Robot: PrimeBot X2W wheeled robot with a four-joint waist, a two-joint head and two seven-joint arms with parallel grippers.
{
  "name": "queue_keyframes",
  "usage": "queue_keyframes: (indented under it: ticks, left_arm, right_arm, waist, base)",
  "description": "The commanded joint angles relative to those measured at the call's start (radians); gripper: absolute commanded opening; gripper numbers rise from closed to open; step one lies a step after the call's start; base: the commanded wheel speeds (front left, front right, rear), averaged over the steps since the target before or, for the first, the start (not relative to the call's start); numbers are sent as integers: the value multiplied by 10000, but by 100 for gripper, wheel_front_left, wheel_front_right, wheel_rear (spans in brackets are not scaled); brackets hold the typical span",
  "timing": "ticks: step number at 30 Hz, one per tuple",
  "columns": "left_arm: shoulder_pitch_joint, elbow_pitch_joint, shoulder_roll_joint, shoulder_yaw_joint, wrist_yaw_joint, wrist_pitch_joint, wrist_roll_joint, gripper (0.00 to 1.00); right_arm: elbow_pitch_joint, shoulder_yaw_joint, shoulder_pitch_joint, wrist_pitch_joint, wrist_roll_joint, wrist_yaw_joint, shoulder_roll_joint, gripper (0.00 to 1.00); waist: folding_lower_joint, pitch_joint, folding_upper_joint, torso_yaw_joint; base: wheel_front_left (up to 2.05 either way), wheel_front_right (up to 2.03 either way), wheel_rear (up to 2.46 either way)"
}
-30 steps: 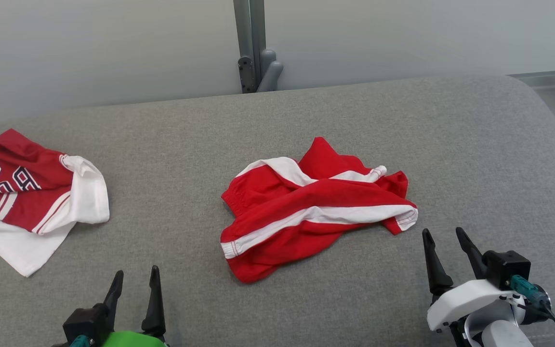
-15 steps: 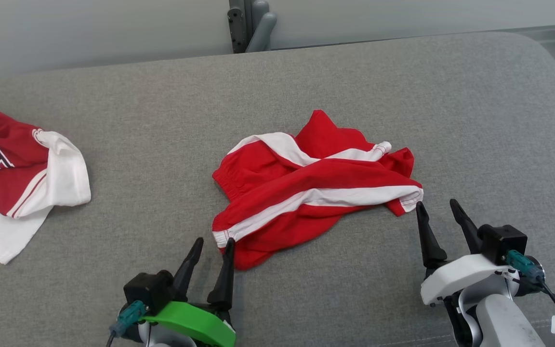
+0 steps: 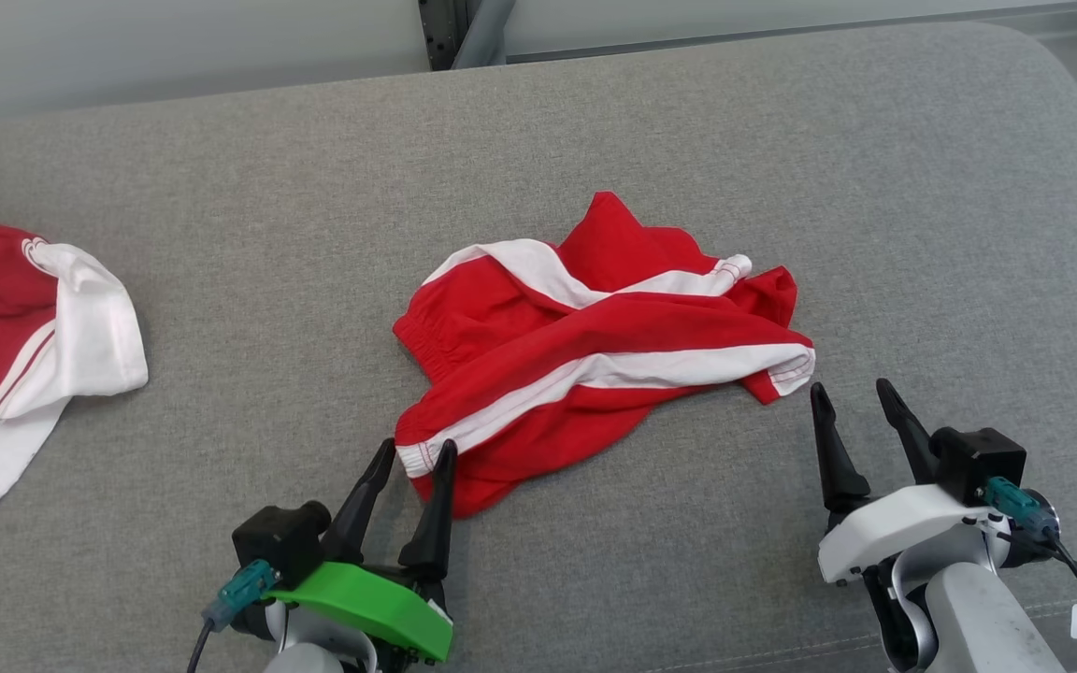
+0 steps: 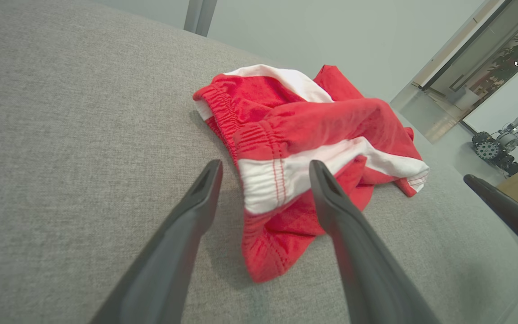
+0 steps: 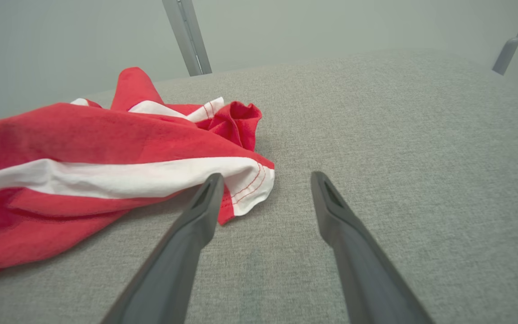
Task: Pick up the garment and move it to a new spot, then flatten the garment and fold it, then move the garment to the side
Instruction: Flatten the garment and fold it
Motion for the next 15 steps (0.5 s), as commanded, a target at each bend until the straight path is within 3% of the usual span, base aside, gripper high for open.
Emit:
queue_keyframes:
  ticks: [1, 3, 4, 5, 12, 15]
  left_arm:
    - [-135, -64, 103, 3, -22, -4, 36, 100]
    - [-95, -123, 123, 2, -23, -4, 65, 56]
    - [-82, -140, 131, -2, -23, -4, 82, 12]
    - [-60, -83, 155, -83, -23, -4, 54, 0]
    - [-186, -16, 318, -327, -23, -4, -266, 0]
    - [-275, -117, 385, 67, -22, -4, 0, 0]
  right_arm:
    - [19, -11, -78, -2, -19, -3, -37, 100]
    - [39, 1, -87, -2, -47, -3, -35, 100]
    - [50, -1, -94, -2, -40, -3, -34, 100]
    - [61, 1, -101, -2, -27, -3, -33, 100]
    - [137, -34, -160, -2, 92, -3, -25, 100]
    - [221, -38, -262, -2, 139, -3, -23, 100]
  waist:
    - [0, 6, -1, 2]
    - [0, 15, -1, 0]
    - [0, 22, -1, 0]
    - [0, 28, -1, -3]
    - [0, 92, -1, 42]
    - [0, 139, -1, 86]
  base:
    - [0, 0, 0]
    - [0, 0, 0]
    - [0, 0, 0]
    - [0, 0, 0]
    - [0, 0, 0]
    - [0, 0, 0]
